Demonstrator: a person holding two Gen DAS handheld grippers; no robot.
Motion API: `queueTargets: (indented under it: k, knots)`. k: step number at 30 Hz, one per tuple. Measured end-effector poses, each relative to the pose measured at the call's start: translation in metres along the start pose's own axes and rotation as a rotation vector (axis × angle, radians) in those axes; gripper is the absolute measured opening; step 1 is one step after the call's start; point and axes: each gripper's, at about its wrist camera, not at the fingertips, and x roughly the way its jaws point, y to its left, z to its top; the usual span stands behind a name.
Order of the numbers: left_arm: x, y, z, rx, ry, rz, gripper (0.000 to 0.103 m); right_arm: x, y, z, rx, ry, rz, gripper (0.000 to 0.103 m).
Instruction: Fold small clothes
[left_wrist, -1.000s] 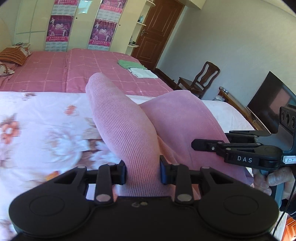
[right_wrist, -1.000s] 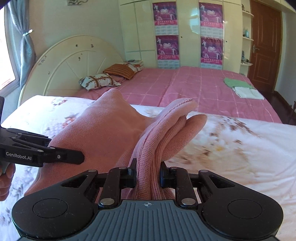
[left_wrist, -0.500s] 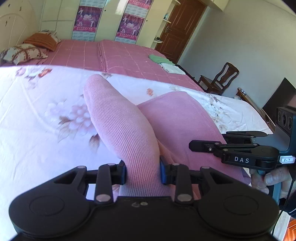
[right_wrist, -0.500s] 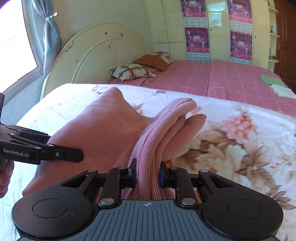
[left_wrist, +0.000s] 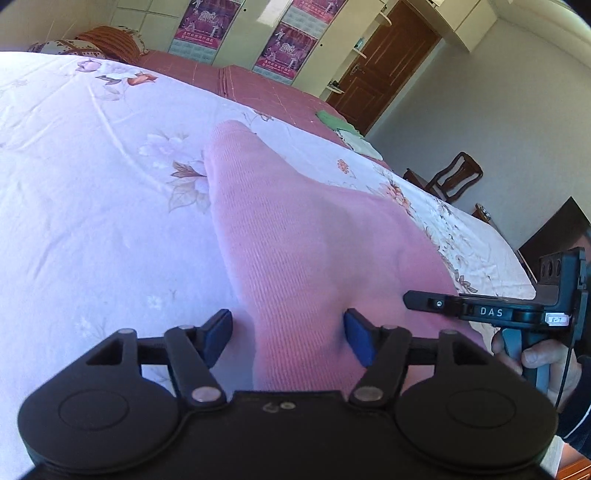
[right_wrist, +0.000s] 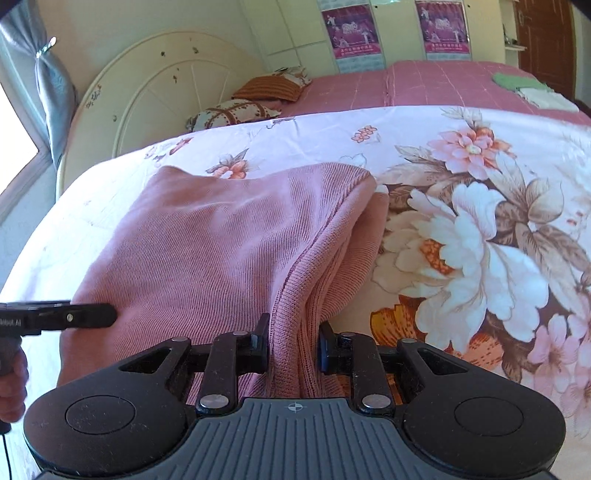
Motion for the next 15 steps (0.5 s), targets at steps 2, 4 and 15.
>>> queueTargets:
  k: [2, 4, 15]
  knots:
    - [-0.016, 0.006, 0.002, -0.01, -0.032, -0.016, 0.058, -0.003, -0.003, 0.002, 0.01, -0.01, -0.029, 0.051]
    - [-0.034, 0.005, 0.009, 0.014, -0.083, -0.019, 0.038, -0.018, -0.008, 0.006, 0.029, -0.061, -0.099, 0.062]
    - [0.037, -0.024, 0.032, 0.163, -0.03, 0.05, 0.038, 0.026, 0.014, 0.04, -0.233, -0.02, -0.25, 0.006]
